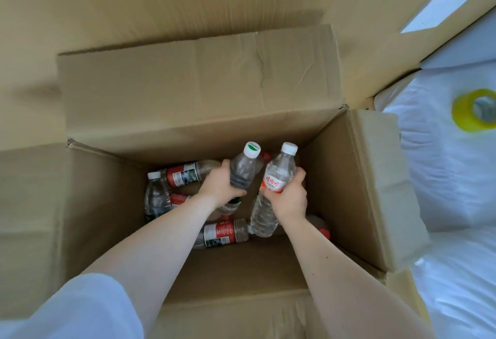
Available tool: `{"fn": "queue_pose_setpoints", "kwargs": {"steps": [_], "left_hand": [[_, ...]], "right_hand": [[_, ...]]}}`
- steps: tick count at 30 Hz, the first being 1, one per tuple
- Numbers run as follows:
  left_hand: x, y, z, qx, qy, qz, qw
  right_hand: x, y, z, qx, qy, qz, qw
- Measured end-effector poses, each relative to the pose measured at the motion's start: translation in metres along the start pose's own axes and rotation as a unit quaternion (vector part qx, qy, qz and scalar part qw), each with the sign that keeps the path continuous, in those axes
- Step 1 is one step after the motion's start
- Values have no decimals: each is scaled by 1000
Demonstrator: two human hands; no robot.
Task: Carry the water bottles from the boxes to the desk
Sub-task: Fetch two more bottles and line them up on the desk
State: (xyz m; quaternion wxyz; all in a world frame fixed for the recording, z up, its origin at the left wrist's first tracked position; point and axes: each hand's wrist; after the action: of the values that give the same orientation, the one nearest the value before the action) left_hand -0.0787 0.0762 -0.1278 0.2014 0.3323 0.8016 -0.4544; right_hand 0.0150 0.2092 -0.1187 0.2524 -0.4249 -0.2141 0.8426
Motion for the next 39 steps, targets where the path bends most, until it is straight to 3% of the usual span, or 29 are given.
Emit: {"fn": "queue_pose_setpoints", "kwargs": {"steps": [10,17,25,32,39], "left_hand": [[-83,-33,-8,7,9,-77,997],[-153,-65,-33,-38,97,-169,980],[-240,-98,-66,-136,196,-214,947],[-292,-84,-112,-267,277,-162,909],[-344,-16,-189,-343,329,8,880]], "right_hand": [[-56,-32,23,46,-117,6,992],[-126,-74,42,57,-216,-64,973],[-222,-128,45,106,-308,-158,932],[-299,-192,10,216,-335,-236,886],[-357,-266,-66,296,-305,-300,854]]}}
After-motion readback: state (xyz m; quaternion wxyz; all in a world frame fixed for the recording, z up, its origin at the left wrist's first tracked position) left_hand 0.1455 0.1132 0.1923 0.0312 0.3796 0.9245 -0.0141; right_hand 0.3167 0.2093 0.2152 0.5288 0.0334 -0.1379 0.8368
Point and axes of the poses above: each hand's wrist, its own x-axis towards the middle knuckle, its own y-axis out of the palm, z = x × y, and after that the axes turned 2 degrees about -z, right-handed
